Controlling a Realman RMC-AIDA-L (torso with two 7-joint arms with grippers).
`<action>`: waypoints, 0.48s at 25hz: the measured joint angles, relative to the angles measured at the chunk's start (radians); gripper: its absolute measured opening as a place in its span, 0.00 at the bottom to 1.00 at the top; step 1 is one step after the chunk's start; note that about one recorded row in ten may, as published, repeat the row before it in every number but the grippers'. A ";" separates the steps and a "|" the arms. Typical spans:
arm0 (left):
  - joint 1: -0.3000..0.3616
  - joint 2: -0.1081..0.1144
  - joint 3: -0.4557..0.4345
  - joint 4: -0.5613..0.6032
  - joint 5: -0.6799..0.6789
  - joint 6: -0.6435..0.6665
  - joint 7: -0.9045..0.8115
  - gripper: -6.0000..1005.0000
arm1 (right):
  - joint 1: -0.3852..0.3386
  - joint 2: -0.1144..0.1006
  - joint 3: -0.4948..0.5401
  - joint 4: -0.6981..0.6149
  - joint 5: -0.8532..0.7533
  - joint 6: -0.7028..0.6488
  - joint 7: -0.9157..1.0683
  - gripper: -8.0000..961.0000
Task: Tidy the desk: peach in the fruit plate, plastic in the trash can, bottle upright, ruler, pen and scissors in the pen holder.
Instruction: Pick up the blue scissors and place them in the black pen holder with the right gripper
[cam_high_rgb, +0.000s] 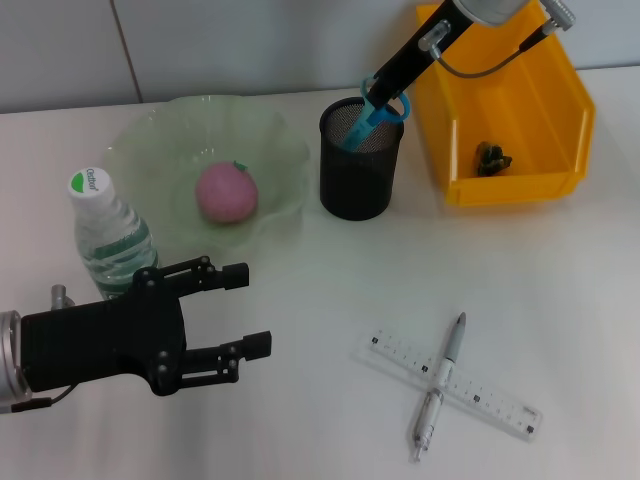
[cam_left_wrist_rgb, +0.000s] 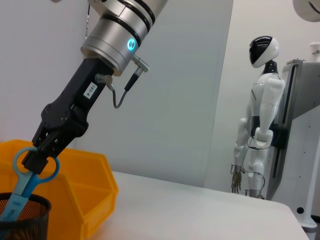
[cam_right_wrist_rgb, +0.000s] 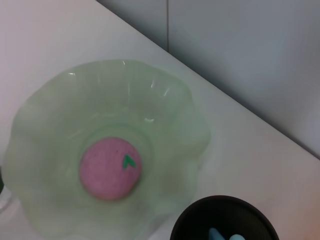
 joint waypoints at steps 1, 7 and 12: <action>0.000 0.000 -0.001 0.000 0.000 0.000 0.000 0.78 | 0.000 0.002 0.000 0.001 -0.005 0.005 0.001 0.14; 0.000 -0.002 -0.004 0.000 0.000 0.000 0.000 0.78 | 0.003 0.013 -0.004 -0.005 -0.032 0.016 0.015 0.15; 0.000 -0.002 -0.005 -0.002 0.000 -0.001 -0.002 0.78 | 0.004 0.017 -0.008 -0.015 -0.033 0.017 0.020 0.32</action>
